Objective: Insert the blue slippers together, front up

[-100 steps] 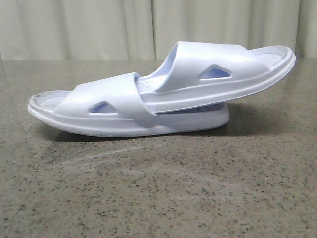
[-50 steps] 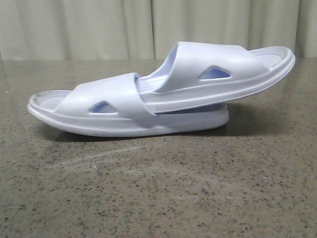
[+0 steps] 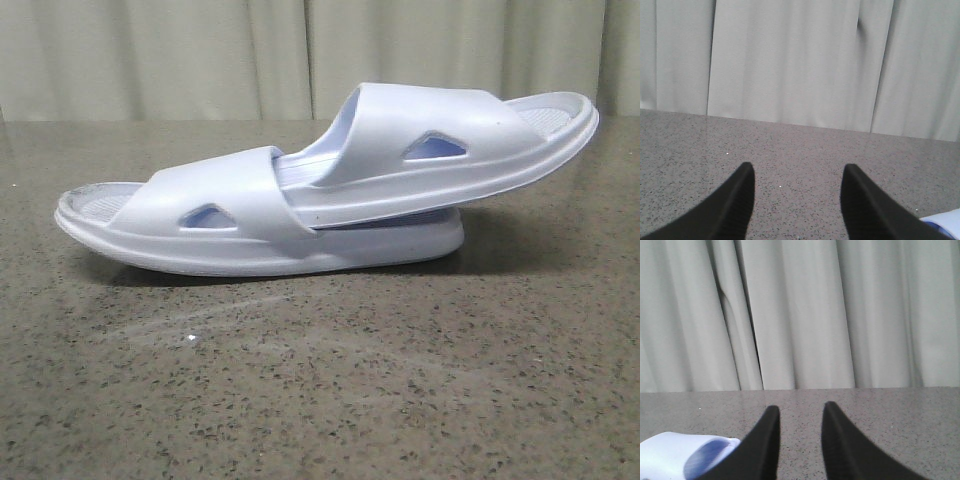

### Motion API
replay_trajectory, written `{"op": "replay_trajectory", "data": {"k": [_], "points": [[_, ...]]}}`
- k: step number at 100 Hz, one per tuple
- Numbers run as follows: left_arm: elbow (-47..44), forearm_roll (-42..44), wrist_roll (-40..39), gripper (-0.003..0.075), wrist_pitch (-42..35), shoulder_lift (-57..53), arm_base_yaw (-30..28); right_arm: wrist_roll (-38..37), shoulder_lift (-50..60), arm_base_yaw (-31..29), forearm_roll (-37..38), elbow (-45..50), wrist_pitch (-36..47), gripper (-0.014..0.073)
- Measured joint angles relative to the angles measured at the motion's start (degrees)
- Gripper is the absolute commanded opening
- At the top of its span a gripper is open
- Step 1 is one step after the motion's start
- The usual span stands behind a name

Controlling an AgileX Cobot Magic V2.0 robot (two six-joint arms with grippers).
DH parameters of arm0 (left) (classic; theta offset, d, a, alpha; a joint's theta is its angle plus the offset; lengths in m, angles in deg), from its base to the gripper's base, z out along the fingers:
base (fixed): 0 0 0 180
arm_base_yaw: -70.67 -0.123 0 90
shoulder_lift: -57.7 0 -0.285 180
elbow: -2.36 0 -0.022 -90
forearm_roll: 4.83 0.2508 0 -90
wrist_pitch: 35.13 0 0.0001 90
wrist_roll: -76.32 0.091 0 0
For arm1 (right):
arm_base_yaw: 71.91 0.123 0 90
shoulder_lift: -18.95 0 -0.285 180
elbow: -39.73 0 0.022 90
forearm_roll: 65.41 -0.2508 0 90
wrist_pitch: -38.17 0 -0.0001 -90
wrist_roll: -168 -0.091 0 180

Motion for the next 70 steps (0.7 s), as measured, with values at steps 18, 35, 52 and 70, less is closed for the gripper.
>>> {"op": "replay_trajectory", "data": {"k": [18,35,52,70], "points": [[0.00,0.00,0.00,0.0017,-0.07,0.00,0.00,0.00,0.00,0.00,0.00,0.00,0.13,-0.0107],[0.00,0.00,0.00,0.0016,-0.07,0.00,0.00,0.00,0.00,0.00,0.00,0.00,0.13,-0.0107],[0.00,0.00,0.00,0.0016,-0.07,0.00,0.00,0.00,0.00,0.00,0.00,0.13,0.03,-0.0107],[0.00,0.00,0.00,0.0016,-0.07,0.00,0.00,0.12,0.00,0.00,0.00,0.13,0.03,-0.0107]]}}
